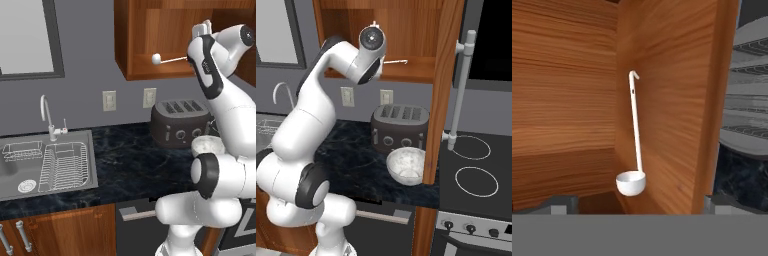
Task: Open the cabinet and move the ladle to the pot. Then close the cabinet.
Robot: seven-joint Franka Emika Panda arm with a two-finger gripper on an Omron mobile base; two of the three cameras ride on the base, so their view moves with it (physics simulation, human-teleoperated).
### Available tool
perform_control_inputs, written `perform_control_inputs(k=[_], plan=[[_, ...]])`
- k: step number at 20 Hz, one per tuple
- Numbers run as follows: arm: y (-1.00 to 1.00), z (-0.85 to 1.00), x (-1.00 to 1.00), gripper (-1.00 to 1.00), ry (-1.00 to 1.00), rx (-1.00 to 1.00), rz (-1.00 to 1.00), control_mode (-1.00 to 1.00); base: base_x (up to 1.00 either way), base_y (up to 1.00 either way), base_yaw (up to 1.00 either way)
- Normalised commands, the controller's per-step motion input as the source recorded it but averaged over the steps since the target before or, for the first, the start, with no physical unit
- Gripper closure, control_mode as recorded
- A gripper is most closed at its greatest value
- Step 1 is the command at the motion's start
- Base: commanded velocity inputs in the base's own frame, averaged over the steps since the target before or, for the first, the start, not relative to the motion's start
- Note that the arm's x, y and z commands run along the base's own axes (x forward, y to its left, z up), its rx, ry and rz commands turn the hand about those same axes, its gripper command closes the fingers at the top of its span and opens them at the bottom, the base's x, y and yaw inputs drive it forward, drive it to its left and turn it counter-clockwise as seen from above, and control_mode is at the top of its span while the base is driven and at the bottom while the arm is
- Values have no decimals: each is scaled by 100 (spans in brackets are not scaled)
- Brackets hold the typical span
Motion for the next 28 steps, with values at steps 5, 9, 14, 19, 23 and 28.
perform_control_inputs(k=[5, 9, 14, 19, 23, 28], plan=[[0, 0, 21, -100, 0, 10, 0, -100, 0, 0, 0], [-3, 0, 21, -100, 0, 15, 0, -100, 0, 0, 0], [-3, 0, 22, -100, 1, 14, 0, -100, 0, 0, 0], [0, 0, 33, -100, 10, 3, 0, -100, 0, 0, 0], [0, 0, 17, -100, 8, 0, 0, -100, 0, 0, 0], [-6, 0, 9, -100, 10, 0, 0, -100, 0, 0, 0]])
